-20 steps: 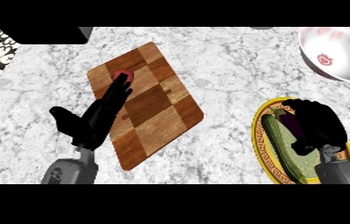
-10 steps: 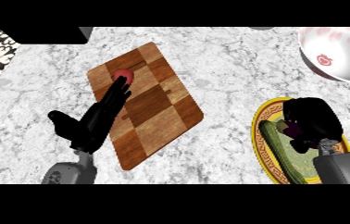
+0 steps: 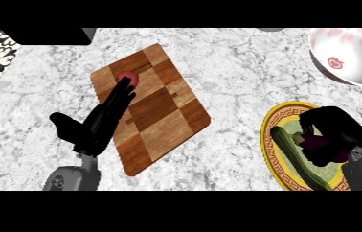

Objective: Pick the eggplant from the plate and place it in the bowl

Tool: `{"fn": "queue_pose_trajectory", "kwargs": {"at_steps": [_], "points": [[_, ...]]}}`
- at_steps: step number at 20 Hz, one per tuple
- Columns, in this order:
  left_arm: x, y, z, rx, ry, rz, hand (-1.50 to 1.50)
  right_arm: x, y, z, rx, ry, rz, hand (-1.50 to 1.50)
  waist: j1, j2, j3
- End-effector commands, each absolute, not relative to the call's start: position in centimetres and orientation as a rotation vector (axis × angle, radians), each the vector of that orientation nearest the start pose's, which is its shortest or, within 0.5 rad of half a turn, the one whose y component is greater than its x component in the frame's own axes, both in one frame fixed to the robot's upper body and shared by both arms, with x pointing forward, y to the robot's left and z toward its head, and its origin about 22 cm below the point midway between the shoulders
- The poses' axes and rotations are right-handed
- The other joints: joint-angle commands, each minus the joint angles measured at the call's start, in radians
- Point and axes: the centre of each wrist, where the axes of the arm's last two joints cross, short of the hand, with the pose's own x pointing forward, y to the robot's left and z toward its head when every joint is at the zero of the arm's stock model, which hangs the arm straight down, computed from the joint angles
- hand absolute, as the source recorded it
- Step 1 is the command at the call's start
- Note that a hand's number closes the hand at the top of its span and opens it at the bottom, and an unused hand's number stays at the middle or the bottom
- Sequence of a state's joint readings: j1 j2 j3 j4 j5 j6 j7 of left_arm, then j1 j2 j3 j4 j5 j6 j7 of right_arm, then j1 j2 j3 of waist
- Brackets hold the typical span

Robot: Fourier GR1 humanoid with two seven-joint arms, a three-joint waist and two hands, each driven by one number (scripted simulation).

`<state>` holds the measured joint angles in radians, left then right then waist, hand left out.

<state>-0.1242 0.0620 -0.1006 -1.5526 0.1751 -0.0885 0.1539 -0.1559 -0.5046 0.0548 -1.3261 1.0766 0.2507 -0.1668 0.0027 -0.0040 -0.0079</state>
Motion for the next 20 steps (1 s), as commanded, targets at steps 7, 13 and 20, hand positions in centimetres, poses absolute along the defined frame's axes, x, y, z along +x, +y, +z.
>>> {"fn": "queue_pose_trajectory", "kwargs": {"at_steps": [7, 13, 20], "points": [[26.7, 20.3, 1.7, -0.252, -1.484, -0.109, 0.00, 27.6, -36.3, 5.9, -0.963, -1.189, 1.370, 1.50, -0.006, 0.004, 0.008], [25.4, 20.7, 1.7, -0.246, -1.466, -0.105, 0.00, 23.9, -36.5, 14.4, -0.969, -1.409, 1.259, 1.50, -0.024, -0.004, 0.007], [25.5, 22.6, 1.5, -0.267, -1.478, -0.115, 0.00, 21.1, -37.9, 22.8, -1.113, -1.489, 1.113, 1.50, -0.013, 0.001, 0.007]]}}
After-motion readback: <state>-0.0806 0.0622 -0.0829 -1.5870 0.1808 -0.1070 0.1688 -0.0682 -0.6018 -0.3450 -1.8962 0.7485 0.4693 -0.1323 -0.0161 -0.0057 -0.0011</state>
